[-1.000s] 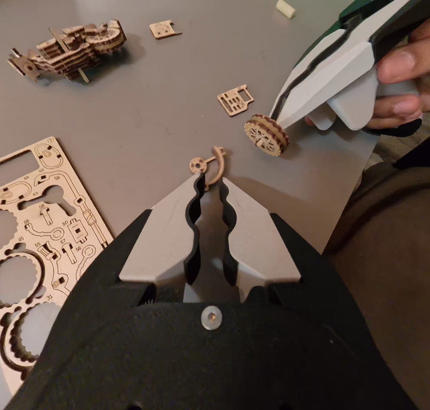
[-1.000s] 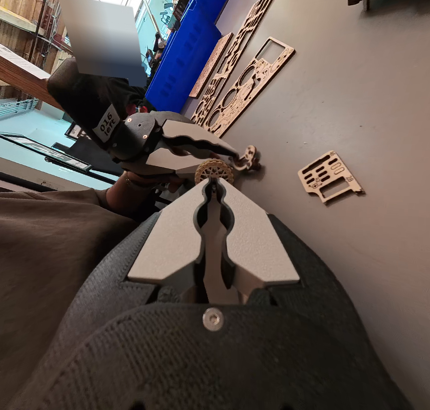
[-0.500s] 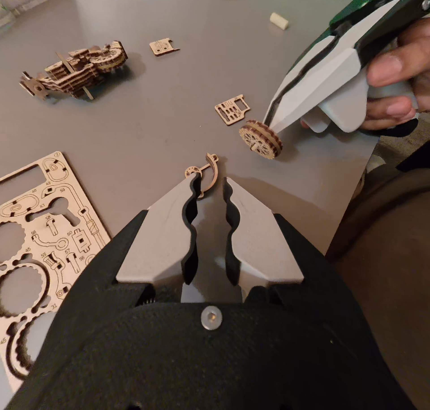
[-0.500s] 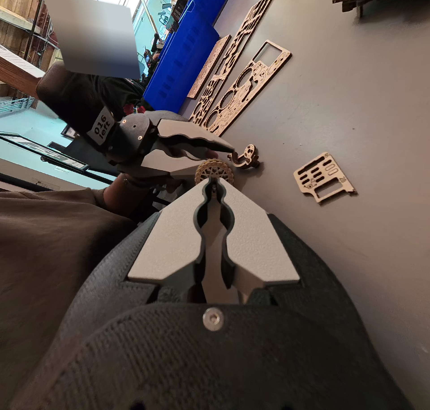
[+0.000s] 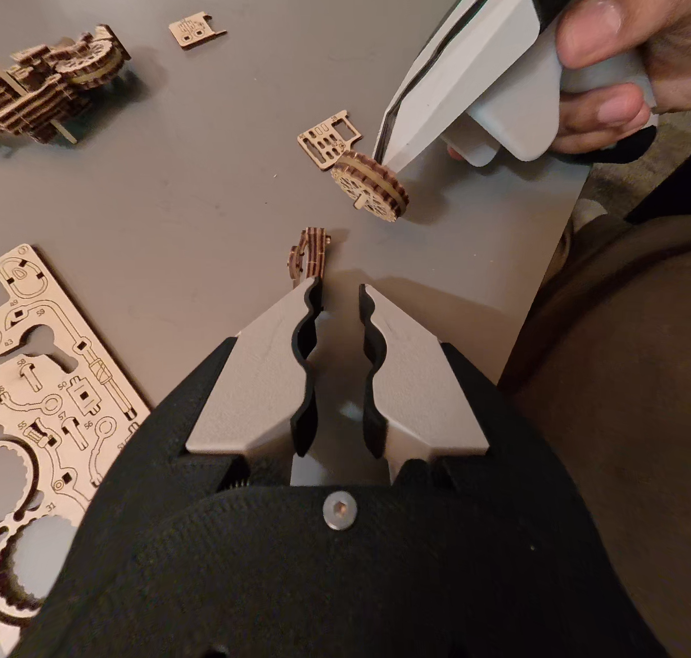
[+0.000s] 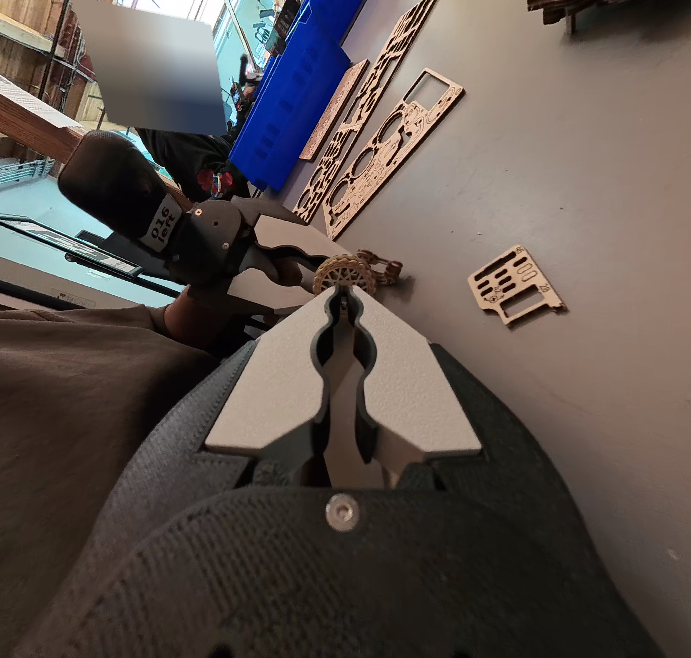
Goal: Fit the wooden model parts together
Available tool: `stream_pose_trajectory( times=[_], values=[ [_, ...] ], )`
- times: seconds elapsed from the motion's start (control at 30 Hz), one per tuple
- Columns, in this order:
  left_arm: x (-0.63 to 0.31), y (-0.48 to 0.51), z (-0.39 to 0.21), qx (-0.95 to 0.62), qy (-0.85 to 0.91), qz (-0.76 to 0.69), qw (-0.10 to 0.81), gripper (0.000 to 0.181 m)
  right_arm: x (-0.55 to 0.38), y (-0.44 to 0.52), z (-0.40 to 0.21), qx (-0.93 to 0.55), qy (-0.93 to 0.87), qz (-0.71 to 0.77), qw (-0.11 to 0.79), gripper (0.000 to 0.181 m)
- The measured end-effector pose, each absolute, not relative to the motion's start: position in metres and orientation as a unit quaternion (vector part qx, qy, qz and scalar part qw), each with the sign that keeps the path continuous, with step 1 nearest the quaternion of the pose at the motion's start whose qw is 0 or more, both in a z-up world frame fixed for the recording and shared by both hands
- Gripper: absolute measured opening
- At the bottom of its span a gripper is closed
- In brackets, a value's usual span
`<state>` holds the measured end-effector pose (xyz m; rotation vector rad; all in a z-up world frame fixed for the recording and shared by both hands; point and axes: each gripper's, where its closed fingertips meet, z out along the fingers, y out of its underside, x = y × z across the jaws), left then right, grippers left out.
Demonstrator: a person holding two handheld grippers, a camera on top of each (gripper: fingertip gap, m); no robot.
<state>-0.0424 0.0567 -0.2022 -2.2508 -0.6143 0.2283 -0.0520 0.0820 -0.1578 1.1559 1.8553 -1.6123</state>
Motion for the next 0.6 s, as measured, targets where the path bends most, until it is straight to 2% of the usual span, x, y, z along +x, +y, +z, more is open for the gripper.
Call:
stream_pose_trajectory(
  times=[0.4,0.6],
  values=[
    [-0.059,0.047,-0.173,-0.831,-0.293,0.075,0.467,0.021,-0.053,0.084,-0.157,0.417,0.665,-0.583,0.210,0.001],
    [-0.066,0.046,-0.177,-0.817,-0.319,0.036,0.479,0.026,-0.051,0.084,-0.156,0.414,0.667,-0.583,0.213,0.001]
  ],
)
